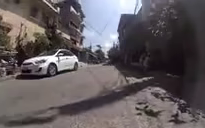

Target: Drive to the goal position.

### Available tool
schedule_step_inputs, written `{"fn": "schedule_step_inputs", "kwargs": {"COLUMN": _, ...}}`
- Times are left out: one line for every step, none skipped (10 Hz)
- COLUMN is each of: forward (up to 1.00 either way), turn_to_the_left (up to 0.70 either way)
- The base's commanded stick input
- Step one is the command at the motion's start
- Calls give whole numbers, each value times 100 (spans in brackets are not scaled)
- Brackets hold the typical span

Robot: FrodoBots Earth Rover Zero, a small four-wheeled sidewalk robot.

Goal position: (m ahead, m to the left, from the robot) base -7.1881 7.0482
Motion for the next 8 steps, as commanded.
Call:
{"fn": "schedule_step_inputs", "kwargs": {"forward": 0, "turn_to_the_left": -100}}
{"fn": "schedule_step_inputs", "kwargs": {"forward": 0, "turn_to_the_left": -100}}
{"fn": "schedule_step_inputs", "kwargs": {"forward": 0, "turn_to_the_left": -100}}
{"fn": "schedule_step_inputs", "kwargs": {"forward": 0, "turn_to_the_left": -100}}
{"fn": "schedule_step_inputs", "kwargs": {"forward": 0, "turn_to_the_left": -100}}
{"fn": "schedule_step_inputs", "kwargs": {"forward": 0, "turn_to_the_left": -100}}
{"fn": "schedule_step_inputs", "kwargs": {"forward": 0, "turn_to_the_left": -100}}
{"fn": "schedule_step_inputs", "kwargs": {"forward": 0, "turn_to_the_left": -100}}
